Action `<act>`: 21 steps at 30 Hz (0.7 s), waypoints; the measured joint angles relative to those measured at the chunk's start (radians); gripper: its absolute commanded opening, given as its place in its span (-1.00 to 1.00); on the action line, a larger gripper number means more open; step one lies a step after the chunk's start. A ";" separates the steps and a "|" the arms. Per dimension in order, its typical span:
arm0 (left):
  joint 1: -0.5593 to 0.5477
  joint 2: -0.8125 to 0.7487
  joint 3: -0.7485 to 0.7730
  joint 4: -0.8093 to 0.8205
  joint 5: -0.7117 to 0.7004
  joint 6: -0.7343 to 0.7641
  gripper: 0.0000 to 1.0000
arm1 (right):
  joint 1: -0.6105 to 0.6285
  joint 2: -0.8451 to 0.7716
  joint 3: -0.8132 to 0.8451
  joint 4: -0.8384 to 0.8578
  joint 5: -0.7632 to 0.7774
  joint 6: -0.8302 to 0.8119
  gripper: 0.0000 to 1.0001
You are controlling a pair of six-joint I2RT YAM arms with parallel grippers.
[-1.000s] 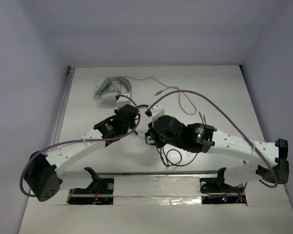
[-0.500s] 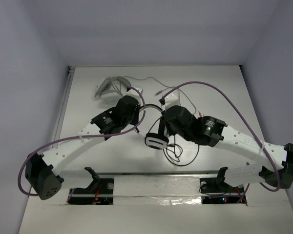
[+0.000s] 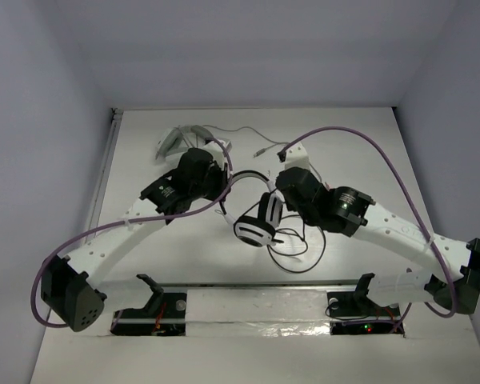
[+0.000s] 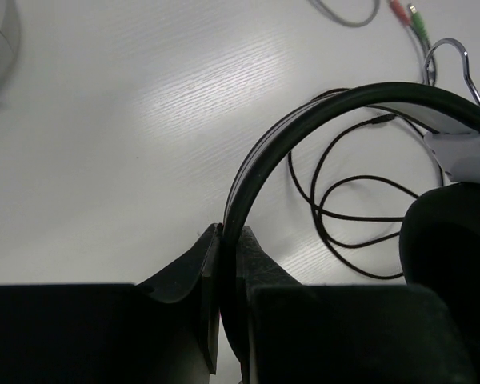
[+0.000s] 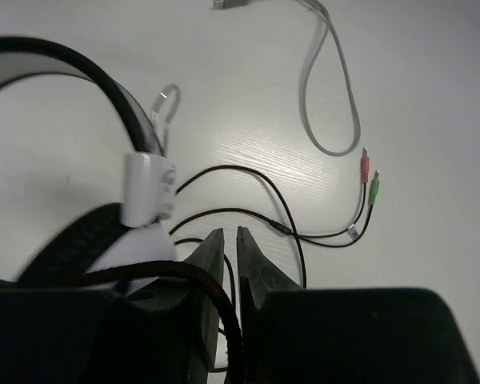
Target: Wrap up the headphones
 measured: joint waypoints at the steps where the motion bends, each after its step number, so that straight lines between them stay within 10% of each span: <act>1: 0.016 -0.007 0.000 0.006 0.026 0.000 -1.00 | -0.013 -0.007 -0.017 0.007 0.003 0.006 -0.62; 21: 0.165 -0.085 0.068 0.072 0.492 -0.037 -1.00 | -0.143 -0.289 -0.491 0.579 -0.327 0.114 -0.37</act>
